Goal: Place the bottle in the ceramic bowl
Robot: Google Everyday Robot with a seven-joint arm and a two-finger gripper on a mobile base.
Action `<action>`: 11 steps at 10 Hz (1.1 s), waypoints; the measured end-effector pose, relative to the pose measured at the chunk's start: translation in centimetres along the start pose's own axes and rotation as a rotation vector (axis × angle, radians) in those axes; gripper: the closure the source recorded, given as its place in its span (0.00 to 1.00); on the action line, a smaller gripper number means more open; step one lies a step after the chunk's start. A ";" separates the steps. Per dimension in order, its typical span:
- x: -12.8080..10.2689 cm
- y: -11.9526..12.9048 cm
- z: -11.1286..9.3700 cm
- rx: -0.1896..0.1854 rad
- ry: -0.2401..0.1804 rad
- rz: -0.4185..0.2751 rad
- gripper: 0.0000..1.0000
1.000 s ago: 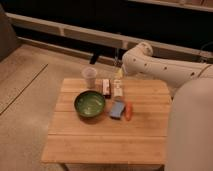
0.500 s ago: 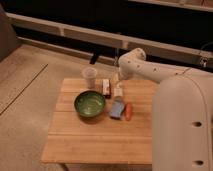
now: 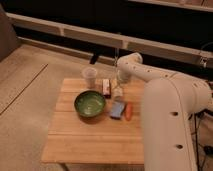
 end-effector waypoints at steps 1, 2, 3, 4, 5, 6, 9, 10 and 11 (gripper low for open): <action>0.2 -0.5 0.6 0.001 0.017 0.010 0.35; 0.3 -1.2 1.2 0.002 0.032 0.025 0.35; 0.5 -1.8 1.9 -0.006 0.044 0.050 0.35; 0.6 -2.3 2.5 -0.015 0.050 0.070 0.35; 0.4 -2.8 3.1 -0.032 0.048 0.096 0.35; 0.3 -3.2 3.6 -0.040 0.053 0.107 0.35; -0.5 -3.6 4.4 -0.061 0.049 0.120 0.38; -0.8 -3.6 4.5 -0.066 0.044 0.117 0.46; -1.0 -3.7 4.5 -0.071 0.040 0.117 0.58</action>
